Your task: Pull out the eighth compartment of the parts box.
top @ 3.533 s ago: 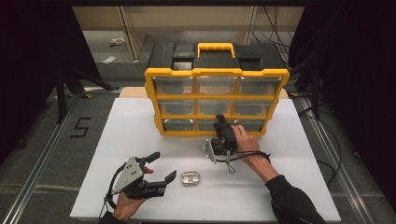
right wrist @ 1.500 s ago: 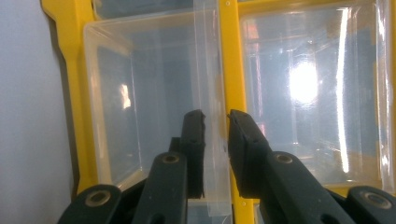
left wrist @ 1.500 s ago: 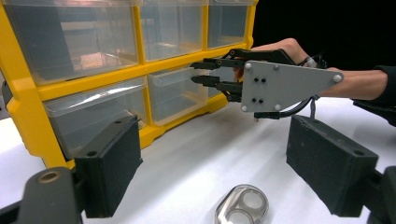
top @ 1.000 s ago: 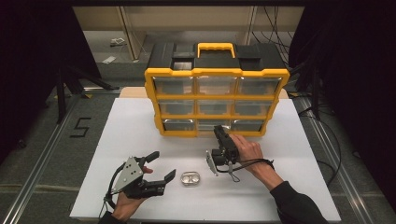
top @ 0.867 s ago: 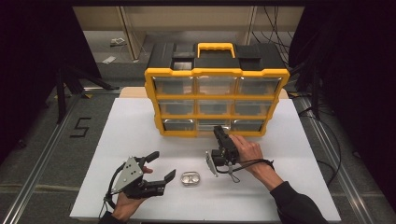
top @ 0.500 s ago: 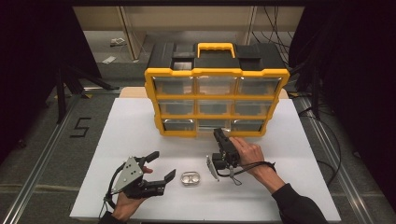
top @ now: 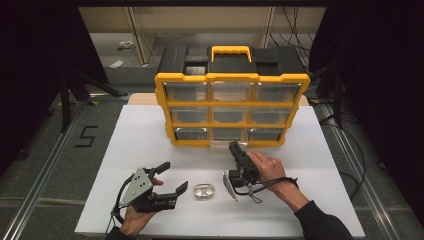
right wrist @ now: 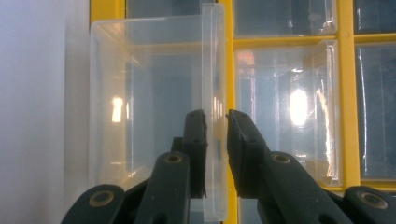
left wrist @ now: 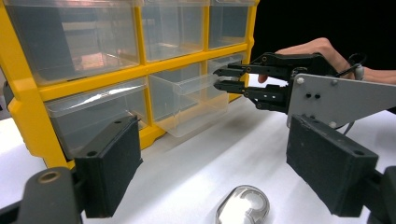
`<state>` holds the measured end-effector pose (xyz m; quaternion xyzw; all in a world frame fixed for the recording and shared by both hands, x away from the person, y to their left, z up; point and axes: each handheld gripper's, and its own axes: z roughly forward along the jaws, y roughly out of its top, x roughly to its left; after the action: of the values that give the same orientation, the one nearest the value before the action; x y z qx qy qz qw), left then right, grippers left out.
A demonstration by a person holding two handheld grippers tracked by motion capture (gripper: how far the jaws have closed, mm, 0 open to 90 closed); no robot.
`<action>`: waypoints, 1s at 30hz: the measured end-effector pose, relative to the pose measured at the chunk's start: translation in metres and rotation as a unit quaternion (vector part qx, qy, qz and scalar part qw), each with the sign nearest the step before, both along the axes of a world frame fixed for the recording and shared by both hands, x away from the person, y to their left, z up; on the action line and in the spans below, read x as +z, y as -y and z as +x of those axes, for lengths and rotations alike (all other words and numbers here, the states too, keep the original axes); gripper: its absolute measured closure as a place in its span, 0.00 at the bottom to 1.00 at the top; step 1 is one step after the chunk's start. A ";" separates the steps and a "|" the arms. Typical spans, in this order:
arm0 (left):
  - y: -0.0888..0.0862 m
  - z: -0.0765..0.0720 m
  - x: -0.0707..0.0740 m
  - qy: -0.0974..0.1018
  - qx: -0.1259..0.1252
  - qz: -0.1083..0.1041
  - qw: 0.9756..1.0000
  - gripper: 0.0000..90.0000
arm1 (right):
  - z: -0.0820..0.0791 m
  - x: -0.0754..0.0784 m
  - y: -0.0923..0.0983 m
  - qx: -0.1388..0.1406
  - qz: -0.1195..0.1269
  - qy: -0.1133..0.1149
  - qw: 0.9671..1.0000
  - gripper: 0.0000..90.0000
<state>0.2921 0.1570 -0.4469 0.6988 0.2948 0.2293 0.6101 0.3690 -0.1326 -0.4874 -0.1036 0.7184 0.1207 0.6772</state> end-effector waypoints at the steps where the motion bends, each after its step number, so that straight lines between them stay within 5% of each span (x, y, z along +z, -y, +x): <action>1: 0.000 0.000 0.000 0.000 0.000 0.000 1.000 0.19 | 0.000 0.000 0.000 0.000 0.000 0.000 1.000 0.87; 30: 0.000 0.000 0.000 0.000 0.001 0.001 1.000 0.19 | -0.015 0.001 0.006 0.016 -0.008 0.006 1.000 0.88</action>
<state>0.2923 0.1573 -0.4471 0.6992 0.2955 0.2301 0.6090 0.3543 -0.1381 -0.4866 -0.1209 0.7138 0.1250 0.6784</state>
